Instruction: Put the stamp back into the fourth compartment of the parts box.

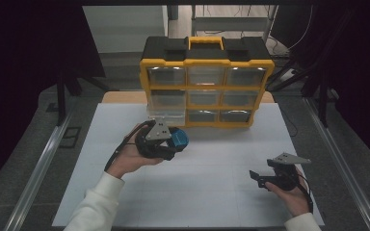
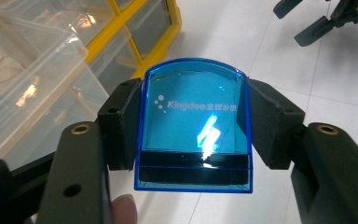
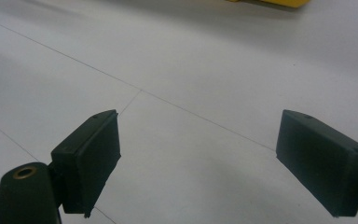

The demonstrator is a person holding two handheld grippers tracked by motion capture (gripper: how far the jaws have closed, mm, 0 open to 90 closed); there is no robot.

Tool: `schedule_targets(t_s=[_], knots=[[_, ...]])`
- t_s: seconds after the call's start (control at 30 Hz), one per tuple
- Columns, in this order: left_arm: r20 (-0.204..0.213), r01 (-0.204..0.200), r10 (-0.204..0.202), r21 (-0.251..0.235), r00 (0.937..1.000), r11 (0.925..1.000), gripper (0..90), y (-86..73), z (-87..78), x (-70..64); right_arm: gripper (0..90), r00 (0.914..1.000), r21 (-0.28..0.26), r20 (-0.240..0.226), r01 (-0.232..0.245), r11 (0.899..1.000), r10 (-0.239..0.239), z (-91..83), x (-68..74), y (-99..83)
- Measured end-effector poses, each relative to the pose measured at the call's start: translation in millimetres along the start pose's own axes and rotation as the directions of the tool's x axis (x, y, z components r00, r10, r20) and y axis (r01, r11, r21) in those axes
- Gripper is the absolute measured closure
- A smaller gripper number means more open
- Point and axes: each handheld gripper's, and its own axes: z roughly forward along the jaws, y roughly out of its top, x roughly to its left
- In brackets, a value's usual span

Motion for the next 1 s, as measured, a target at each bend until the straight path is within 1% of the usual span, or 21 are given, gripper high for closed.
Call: schedule_targets(t_s=[0.07, 0.2, 0.3, 0.4, 0.57, 0.83, 1.0], knots=[[-0.004, -0.005, 0.005, 0.000, 1.0000, 1.0000, 41.8, 1.6, -0.1, 0.7, 14.1, 1.0000, 0.000, 0.000, 0.000, 1.000, 0.000, -0.1, 0.0, 0.0], [-0.010, -0.002, 0.002, -0.006, 0.9999, 1.0000, 41.9, 4.4, -0.8, 3.2, 14.1, 1.0000, -0.001, 0.000, 0.003, 1.000, -0.003, -0.1, 0.3, 0.0], [-0.025, -0.002, 0.001, -0.017, 0.9997, 0.9999, 41.9, 6.1, -1.7, 5.2, 14.1, 1.0000, -0.001, 0.000, 0.002, 1.000, -0.002, -0.2, 0.1, 0.0], [-0.025, 0.010, -0.011, -0.027, 0.9996, 0.9996, 41.9, 7.0, -1.6, 7.7, 14.1, 1.0000, -0.002, 0.001, 0.002, 1.000, -0.002, -0.3, 0.0, 0.0], [-0.034, 0.019, -0.020, -0.022, 0.9992, 0.9996, 41.9, 7.0, -1.4, 11.9, 14.1, 1.0000, -0.003, 0.001, 0.002, 1.000, -0.002, -0.6, -0.3, 0.1], [-0.032, 0.027, -0.028, -0.018, 0.9991, 0.9995, 41.9, 7.8, -1.5, 18.7, 14.1, 1.0000, -0.002, 0.004, 0.001, 1.000, -0.001, -0.7, -0.2, 0.1], [-0.043, 0.034, -0.035, -0.021, 0.9985, 0.9992, 41.9, 8.8, -0.3, 21.8, 14.1, 1.0000, -0.001, 0.002, 0.002, 1.000, -0.002, -0.6, -0.2, 0.0]])
